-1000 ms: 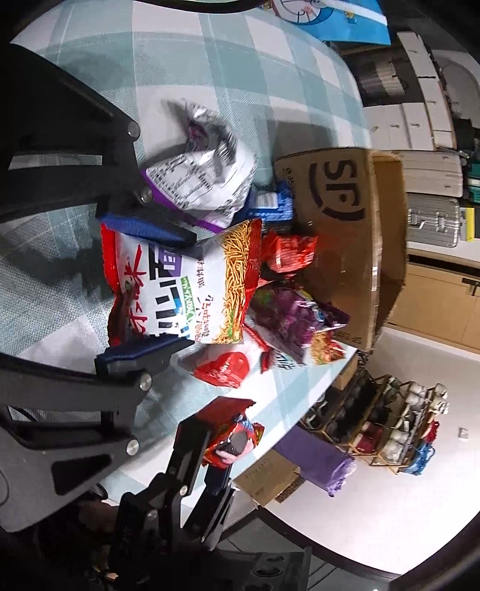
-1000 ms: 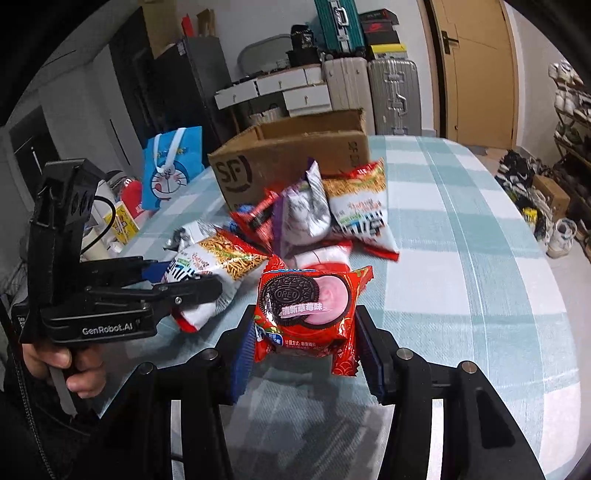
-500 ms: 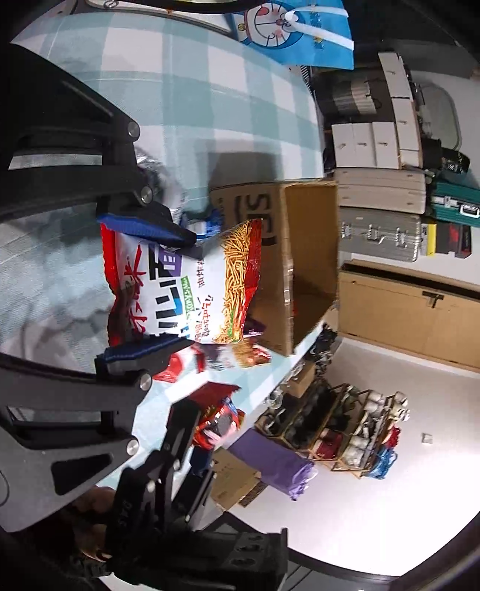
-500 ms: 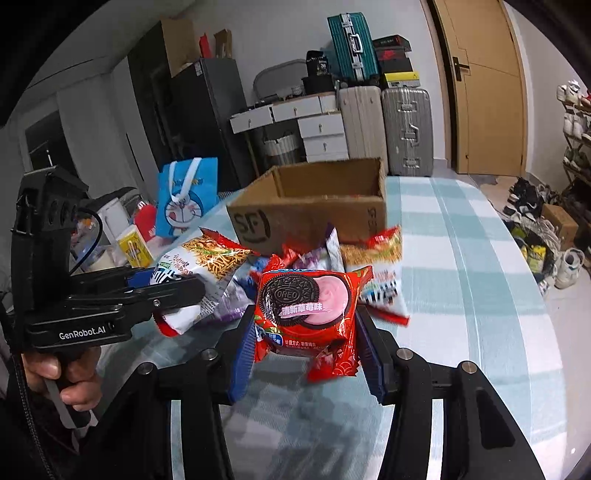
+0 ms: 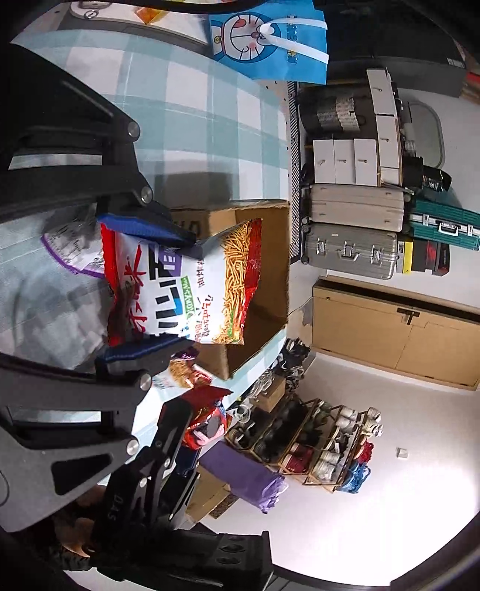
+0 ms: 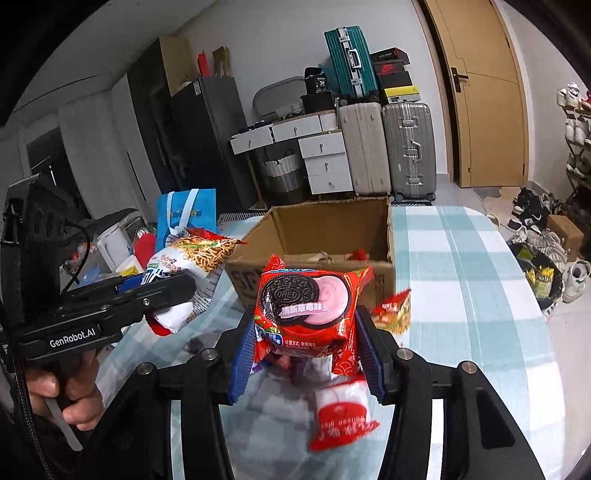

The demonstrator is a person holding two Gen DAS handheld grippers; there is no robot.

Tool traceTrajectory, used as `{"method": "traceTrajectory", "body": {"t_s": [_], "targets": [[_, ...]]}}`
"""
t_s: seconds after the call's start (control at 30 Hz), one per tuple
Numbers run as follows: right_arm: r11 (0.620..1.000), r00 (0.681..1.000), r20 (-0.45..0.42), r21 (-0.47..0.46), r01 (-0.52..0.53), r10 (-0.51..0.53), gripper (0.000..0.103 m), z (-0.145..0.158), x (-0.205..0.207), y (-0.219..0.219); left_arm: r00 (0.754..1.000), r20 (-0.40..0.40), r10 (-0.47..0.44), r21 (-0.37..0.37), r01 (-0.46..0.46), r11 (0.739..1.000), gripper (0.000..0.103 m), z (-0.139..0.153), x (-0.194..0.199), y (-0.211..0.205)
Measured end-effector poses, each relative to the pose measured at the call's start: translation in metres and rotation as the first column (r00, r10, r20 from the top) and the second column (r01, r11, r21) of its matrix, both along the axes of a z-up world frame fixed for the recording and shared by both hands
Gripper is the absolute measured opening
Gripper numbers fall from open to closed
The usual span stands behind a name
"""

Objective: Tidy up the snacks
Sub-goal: 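Lift both packs over the SF box and release them inside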

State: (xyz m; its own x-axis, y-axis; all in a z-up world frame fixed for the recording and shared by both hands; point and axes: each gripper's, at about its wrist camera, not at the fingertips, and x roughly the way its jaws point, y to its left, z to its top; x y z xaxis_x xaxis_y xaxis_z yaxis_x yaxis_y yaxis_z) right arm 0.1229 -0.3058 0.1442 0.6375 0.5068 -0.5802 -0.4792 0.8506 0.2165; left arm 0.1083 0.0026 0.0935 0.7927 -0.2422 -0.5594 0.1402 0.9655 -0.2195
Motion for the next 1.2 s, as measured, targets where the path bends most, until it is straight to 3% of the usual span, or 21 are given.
{"method": "traceTrajectory", "body": {"t_s": [0.33, 0.53, 1.2], "targets": [[0.999, 0.999, 0.010, -0.011, -0.031, 0.031, 0.051, 0.013, 0.034, 0.014, 0.999, 0.021, 0.040, 0.009, -0.040, 0.999, 0.044, 0.008, 0.033, 0.013], [0.999, 1.000, -0.003, -0.024, -0.027, 0.027, 0.051, 0.003, 0.047, 0.026, 0.999, 0.016, 0.036, 0.020, -0.037, 0.999, 0.044, 0.006, 0.062, 0.017], [0.999, 0.999, 0.028, 0.027, 0.039, -0.040, 0.051, -0.011, 0.103, 0.033, 0.998, -0.028, 0.060, 0.036, -0.059, 0.998, 0.044, -0.038, 0.152, 0.016]]}}
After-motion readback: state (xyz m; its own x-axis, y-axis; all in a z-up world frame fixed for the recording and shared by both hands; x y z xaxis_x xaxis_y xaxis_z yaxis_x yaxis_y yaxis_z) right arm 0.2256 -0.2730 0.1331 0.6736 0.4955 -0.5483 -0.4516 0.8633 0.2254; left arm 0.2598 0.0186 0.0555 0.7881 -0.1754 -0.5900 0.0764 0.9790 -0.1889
